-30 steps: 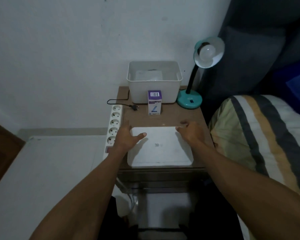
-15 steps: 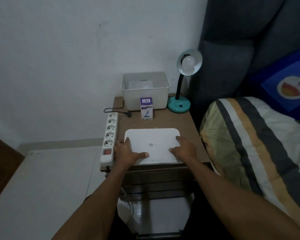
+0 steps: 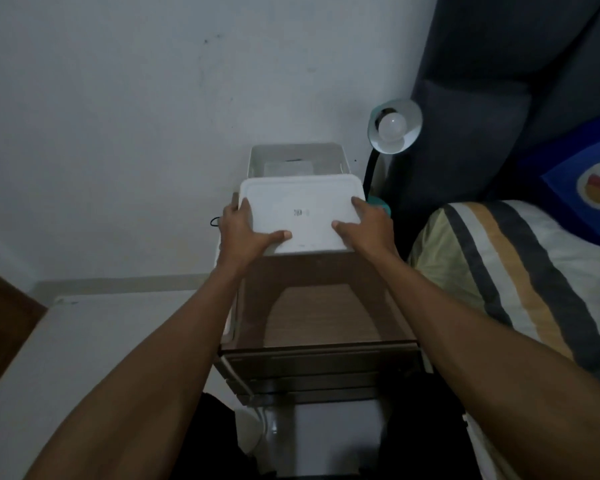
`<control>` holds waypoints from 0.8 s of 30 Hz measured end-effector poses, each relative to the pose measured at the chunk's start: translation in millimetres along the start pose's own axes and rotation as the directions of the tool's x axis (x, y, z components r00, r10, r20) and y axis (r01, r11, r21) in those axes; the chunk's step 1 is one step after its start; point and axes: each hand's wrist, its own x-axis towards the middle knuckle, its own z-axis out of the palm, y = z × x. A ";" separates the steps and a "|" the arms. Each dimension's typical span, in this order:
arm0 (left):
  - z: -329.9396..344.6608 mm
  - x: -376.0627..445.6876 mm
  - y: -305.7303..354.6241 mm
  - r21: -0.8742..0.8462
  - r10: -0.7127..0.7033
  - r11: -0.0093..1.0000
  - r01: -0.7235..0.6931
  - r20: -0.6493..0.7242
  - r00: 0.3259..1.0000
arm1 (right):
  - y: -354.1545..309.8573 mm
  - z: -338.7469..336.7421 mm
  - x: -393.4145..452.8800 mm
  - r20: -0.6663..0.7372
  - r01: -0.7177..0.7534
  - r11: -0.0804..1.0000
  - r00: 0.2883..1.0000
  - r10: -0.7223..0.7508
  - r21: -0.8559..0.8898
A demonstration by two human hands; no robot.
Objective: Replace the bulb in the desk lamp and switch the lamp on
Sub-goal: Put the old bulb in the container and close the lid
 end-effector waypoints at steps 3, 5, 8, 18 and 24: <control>-7.5 38.7 12.4 -0.021 0.027 0.999 -0.028 -0.024 0.999 | -23.4 -4.8 34.5 -0.040 0.019 1.000 0.999 -0.019 0.015; -7.8 65.1 16.8 -0.017 0.027 0.999 -0.027 -0.024 0.999 | -36.4 -5.3 58.1 -0.047 0.029 0.999 0.998 -0.028 0.017; -3.7 102.2 21.8 -0.001 0.020 1.000 -0.020 -0.020 1.000 | -49.4 0.3 95.1 -0.045 0.034 0.999 0.998 -0.034 -0.006; 27.5 197.8 21.1 0.066 -0.069 0.996 0.066 0.050 0.996 | -47.9 29.0 187.1 0.002 0.023 0.996 1.000 -0.022 -0.084; 32.5 214.2 13.7 0.078 -0.120 0.990 0.113 0.081 0.990 | -40.8 41.5 204.8 0.036 -0.001 0.997 0.999 0.004 -0.081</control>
